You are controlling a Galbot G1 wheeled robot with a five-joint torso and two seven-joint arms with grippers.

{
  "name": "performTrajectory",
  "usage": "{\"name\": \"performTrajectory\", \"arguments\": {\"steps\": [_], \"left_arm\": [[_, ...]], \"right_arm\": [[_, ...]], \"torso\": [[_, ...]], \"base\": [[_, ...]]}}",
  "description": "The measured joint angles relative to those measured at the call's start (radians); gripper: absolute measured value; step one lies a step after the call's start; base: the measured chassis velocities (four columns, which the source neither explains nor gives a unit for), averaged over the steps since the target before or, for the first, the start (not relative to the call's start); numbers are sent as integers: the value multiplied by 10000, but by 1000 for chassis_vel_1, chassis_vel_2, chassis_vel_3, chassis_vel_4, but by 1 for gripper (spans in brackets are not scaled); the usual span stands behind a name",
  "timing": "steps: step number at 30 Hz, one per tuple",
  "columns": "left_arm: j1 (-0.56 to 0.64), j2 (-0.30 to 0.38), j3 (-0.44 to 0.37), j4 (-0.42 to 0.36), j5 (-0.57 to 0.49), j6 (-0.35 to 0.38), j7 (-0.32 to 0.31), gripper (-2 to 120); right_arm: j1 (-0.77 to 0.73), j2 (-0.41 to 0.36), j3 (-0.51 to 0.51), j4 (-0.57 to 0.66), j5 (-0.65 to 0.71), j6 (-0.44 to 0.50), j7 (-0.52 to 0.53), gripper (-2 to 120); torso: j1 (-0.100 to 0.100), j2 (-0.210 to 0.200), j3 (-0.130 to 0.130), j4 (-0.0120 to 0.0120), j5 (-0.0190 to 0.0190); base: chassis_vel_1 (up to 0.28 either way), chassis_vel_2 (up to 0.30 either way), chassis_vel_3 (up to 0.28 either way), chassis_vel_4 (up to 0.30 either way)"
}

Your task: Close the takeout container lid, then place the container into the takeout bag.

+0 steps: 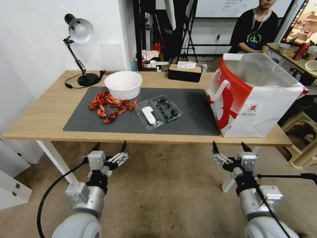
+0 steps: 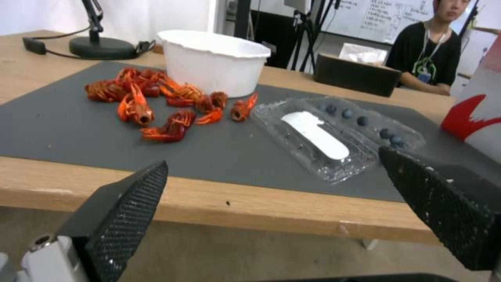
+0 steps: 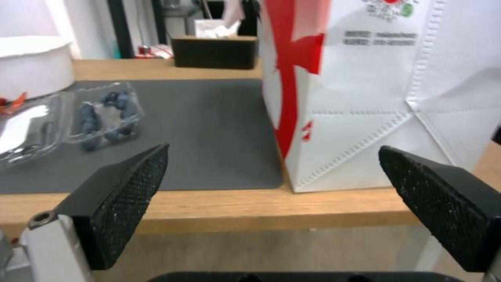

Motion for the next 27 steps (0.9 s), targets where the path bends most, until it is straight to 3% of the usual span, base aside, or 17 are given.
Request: {"name": "performTrajectory", "arguments": {"steps": [3,10,15,27], "left_arm": [[90,92,25,111,0,-429,-4,100],[226,275,17,423,-40,-1412,84,100],[111,393,49,593,-99,-1506,148,100],[65,256,-30,731,-30,-1632,235,100]], "right_arm": [[5,19,12,270,233,-272,26,100],[-263,-242,-306,314,752,121,117,100],[-197,-449,-358,283,1109,333,268,100],[1900,-2746,-1412,-415,3932,92,2041,100]], "torso": [[0,0,0,3,-5],[-3,0,0,0,-6],[-4,0,0,0,-5],[-2,0,0,0,-4]], "base": [[0,0,0,0],[0,0,0,0],[0,0,0,0],[0,0,0,0]]}}
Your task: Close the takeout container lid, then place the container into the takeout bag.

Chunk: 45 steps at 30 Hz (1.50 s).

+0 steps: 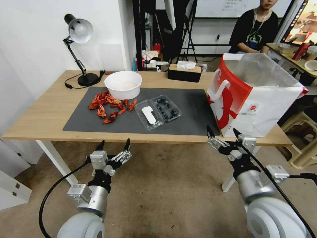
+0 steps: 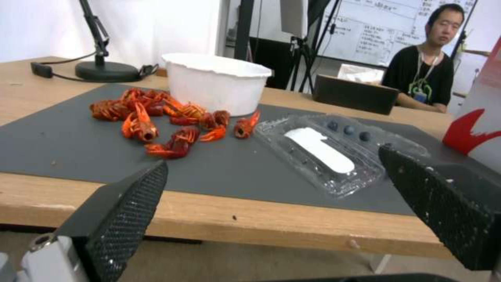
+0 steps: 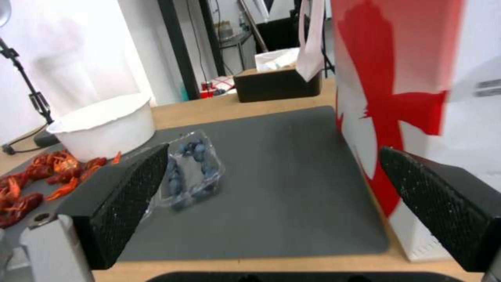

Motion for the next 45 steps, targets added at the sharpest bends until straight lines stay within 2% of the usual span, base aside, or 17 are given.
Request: {"name": "performTrajectory", "arguments": {"steps": [2,3,6,11,13,22,30,35,45], "left_arm": [[2,-87,-11,1,50,-30,3,100],[2,-87,-11,1,50,-30,3,100],[4,-234,-48,-1,140,-52,5,100],[44,-353,-105,-60,201,-73,4,100],[64,-435,-182,-127,216,-101,1,100],[128,-557,-292,-197,222,-186,-32,100],[150,-593,-351,-93,233,-291,-73,100],[113,-599,-382,13,230,-328,-117,100],[-17,-559,-435,224,192,-370,-192,100]], "right_arm": [[737,-561,-325,-576,608,-45,516,100],[737,-561,-325,-576,608,-45,516,100],[2004,-1271,-1065,-1584,1447,-179,1401,100],[3376,-1698,-1968,-2549,2187,-274,2090,100],[4459,-1864,-2774,-3205,2798,-331,2544,100],[6665,-1925,-4172,-4459,3985,-1092,3435,100],[8461,-1539,-5311,-5926,4781,-2161,4453,100],[8915,-1322,-5600,-6536,4901,-2657,4715,100],[9091,-1120,-5672,-6814,5141,-3464,5105,100]], "torso": [[2,0,1,0,0],[2,0,1,0,0],[1,-1,1,0,0],[3,0,1,0,-1],[4,-1,2,0,-2],[3,-1,1,-1,-4],[3,-1,1,1,-2],[2,-1,0,0,-3],[2,-1,0,-1,-3]], "base": [[0,0,0,0],[0,0,0,0],[0,0,0,0],[0,0,0,0],[0,0,0,0],[0,0,0,0],[0,0,0,0],[0,0,0,0],[0,0,0,0]]}}
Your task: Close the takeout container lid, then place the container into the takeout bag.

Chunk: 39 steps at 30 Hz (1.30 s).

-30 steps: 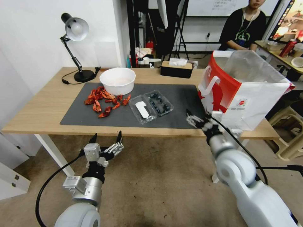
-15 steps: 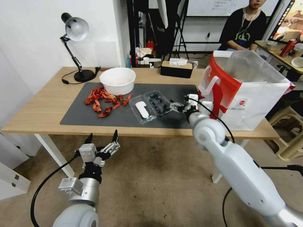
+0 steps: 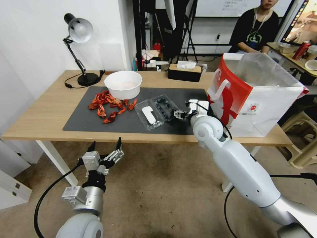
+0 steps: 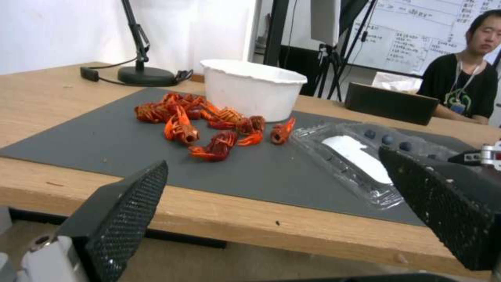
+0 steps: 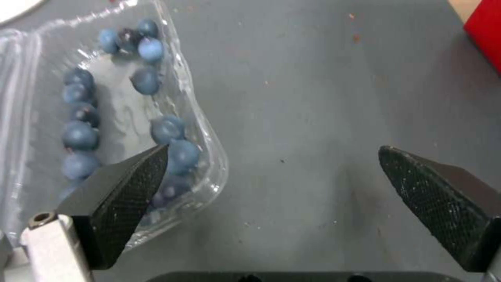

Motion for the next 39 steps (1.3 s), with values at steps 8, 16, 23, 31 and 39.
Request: {"name": "performTrajectory", "arguments": {"steps": [8,16,23,31,39], "left_arm": [[-64,17,7,108,-10,0,-46,100],[-96,23,25,145,-17,-29,-59,100],[-98,25,37,154,-23,-80,-77,100],[-78,23,65,156,-23,-148,-106,100],[-45,15,104,156,-5,-194,-115,100]], "right_arm": [[-55,5,78,31,107,-319,215,100],[-301,-94,218,399,213,-451,378,100],[-599,-268,364,861,308,-455,422,100],[-1004,-467,514,1306,392,-455,432,100],[-1111,-531,639,1589,560,-455,499,100]], "torso": [[0,0,0,0,1],[0,0,0,0,1],[-1,1,0,0,1],[-2,1,-1,-1,2],[-2,2,0,0,1]], "base": [[0,0,0,0],[0,0,0,0],[0,0,0,0],[0,0,0,0],[0,0,0,0]]}}
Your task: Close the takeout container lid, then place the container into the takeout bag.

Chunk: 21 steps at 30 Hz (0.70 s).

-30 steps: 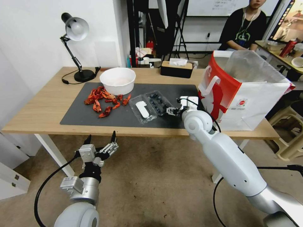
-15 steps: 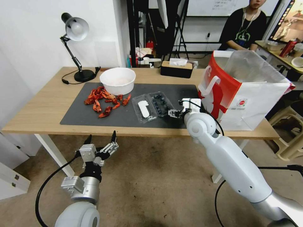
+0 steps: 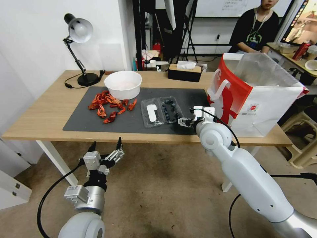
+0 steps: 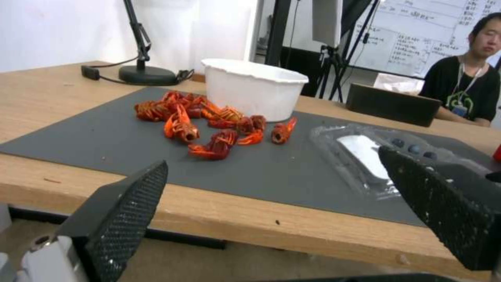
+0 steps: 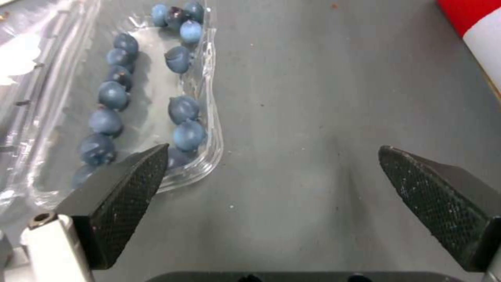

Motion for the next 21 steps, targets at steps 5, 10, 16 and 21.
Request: {"name": "performTrajectory", "arguments": {"steps": [5,10,16,21], "left_arm": [[0,0,1,0,12,-43,-32,100],[11,-1,0,0,17,-70,-57,100],[21,-19,5,9,26,-74,-61,100],[12,29,9,10,22,-72,-77,100]], "right_arm": [[-112,-47,9,184,39,0,38,100],[-229,-73,13,383,139,0,73,100],[-336,-64,55,626,219,1,86,100],[-818,-129,845,1568,345,27,-265,100]], "torso": [[0,-1,0,0,0],[0,0,0,0,0],[1,0,0,1,0],[3,0,0,2,0]], "base": [[0,0,0,0],[0,0,0,0],[0,0,0,0],[0,0,0,0]]}}
